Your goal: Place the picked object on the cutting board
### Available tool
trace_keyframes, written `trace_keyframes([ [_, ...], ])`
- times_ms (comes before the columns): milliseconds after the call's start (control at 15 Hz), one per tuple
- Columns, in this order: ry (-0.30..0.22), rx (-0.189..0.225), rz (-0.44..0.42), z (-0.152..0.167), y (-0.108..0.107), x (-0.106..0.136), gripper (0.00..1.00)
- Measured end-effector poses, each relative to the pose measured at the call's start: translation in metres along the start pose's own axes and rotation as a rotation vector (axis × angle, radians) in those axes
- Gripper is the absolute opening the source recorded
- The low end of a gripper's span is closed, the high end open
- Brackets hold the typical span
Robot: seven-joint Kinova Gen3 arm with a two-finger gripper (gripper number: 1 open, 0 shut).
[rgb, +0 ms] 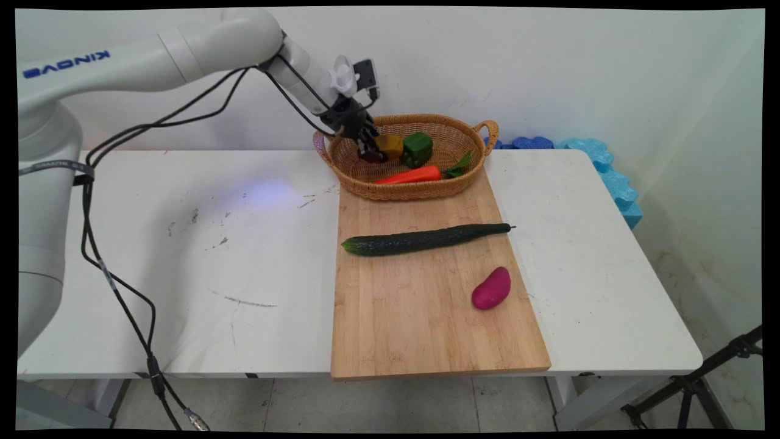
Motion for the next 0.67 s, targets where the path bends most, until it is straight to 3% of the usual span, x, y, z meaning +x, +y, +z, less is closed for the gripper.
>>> trace_keyframes([
  [400, 0.040, -0.006, -0.086, -0.046, 0.022, 0.017, 0.00],
  [667, 0.064, -0.041, -0.154, -0.072, 0.053, 0.026, 0.00],
])
